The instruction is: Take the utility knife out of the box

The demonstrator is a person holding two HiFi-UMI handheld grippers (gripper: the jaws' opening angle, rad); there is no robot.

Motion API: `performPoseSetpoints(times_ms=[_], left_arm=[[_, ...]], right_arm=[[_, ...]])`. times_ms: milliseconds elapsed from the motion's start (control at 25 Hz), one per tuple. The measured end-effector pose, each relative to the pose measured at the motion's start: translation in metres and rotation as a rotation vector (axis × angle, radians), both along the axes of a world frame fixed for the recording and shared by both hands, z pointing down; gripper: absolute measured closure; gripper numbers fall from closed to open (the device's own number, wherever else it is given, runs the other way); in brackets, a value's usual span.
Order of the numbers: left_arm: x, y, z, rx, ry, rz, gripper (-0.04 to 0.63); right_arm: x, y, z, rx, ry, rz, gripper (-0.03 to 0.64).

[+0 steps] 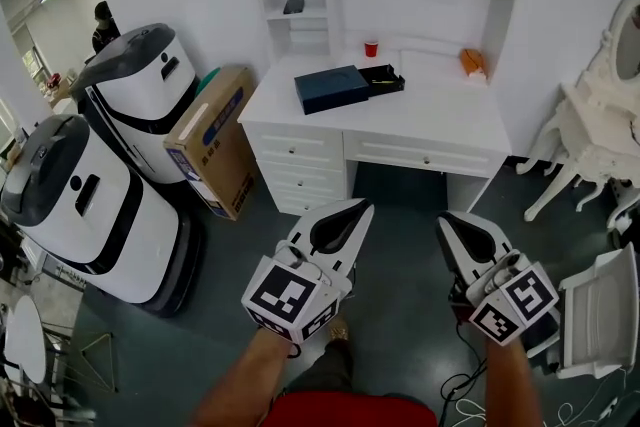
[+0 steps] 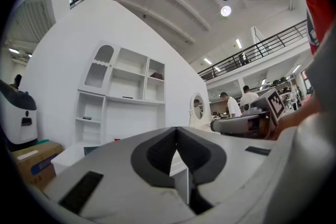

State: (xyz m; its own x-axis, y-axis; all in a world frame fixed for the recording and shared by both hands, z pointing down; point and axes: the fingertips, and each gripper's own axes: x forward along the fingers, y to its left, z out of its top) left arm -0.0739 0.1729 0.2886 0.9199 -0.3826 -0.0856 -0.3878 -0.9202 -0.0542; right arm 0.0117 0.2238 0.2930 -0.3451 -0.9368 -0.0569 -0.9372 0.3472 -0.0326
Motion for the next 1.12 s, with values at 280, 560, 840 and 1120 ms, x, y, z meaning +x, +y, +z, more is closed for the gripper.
performPoseSetpoints(times_ms=[280,560,840,1120], left_arm=[[0.016,-0.111,-0.008,0.020,0.003,0.017,0.577],[0.036,-0.192,-0.013,0.010,-0.001,0.038,0.577],[0.049,-0.250,-0.008,0.023,0.015,0.019,0.577],[0.079,-0.317,-0.006,0.026,0.005,-0.025,0.577]], right_arm=[[0.012,-0.111,-0.004,-0.003,0.025,-0.003,0.612],[0.026,-0.197,-0.007,-0.008,0.033,0.005,0.612],[0.047,-0.258,0.000,-0.035,0.064,-0.004,0.612],[0.088,-0.335,0.004,-0.041,0.094,-0.048,0.607]])
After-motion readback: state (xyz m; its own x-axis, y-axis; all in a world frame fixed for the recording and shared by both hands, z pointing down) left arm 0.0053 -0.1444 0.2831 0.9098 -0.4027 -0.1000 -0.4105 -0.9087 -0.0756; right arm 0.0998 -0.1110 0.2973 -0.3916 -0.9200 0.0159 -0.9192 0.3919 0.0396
